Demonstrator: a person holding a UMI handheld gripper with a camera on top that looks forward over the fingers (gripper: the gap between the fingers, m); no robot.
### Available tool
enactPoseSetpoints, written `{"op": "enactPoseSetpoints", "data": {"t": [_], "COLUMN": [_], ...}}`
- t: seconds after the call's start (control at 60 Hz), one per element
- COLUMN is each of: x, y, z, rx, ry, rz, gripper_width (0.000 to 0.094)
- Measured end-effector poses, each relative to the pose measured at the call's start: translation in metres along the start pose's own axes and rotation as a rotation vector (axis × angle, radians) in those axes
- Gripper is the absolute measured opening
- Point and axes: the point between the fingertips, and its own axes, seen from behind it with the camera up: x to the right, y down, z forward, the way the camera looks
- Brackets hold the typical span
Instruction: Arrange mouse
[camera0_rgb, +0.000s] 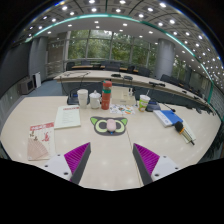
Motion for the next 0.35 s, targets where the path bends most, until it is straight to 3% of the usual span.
{"op": "enactPoseSetpoints", "data": {"t": [0.35], "x": [-0.014], "y": [0.008], "z": [-0.046], "rx": [0.027], "ry": [-0.004], "rz": [0.029], "gripper_width": [0.0855]}}
